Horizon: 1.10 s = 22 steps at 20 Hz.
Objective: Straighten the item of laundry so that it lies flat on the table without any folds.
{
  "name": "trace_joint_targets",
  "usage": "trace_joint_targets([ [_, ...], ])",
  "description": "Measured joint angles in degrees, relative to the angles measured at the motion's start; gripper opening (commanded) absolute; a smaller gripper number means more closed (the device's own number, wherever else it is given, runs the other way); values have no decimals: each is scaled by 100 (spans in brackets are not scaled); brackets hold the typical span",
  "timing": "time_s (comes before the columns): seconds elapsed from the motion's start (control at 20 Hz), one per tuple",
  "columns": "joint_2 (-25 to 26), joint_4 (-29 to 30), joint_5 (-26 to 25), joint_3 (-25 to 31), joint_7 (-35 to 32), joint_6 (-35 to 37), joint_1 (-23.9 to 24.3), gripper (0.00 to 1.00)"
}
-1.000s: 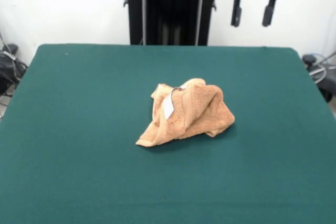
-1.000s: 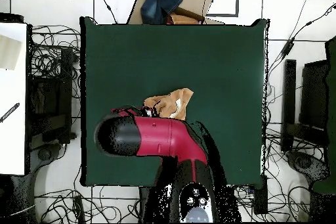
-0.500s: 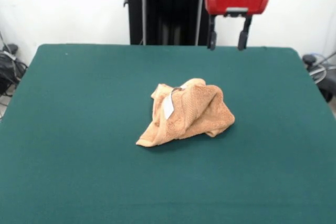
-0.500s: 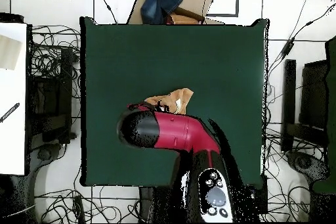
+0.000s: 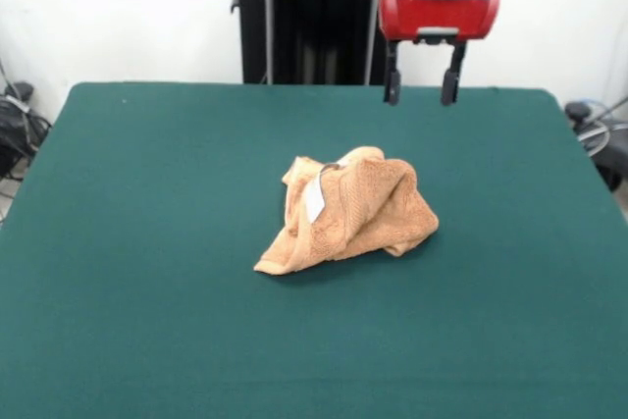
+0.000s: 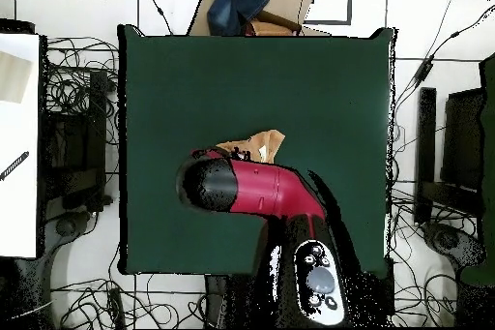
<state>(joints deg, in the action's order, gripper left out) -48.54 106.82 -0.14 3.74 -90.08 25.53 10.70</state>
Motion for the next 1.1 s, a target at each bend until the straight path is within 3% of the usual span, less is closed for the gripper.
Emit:
trace_joint_targets([
  [0.35,-237,-196,0,1,0,224,-110,100],
  [1.1,-530,-245,42,138,0,253,115,100],
])
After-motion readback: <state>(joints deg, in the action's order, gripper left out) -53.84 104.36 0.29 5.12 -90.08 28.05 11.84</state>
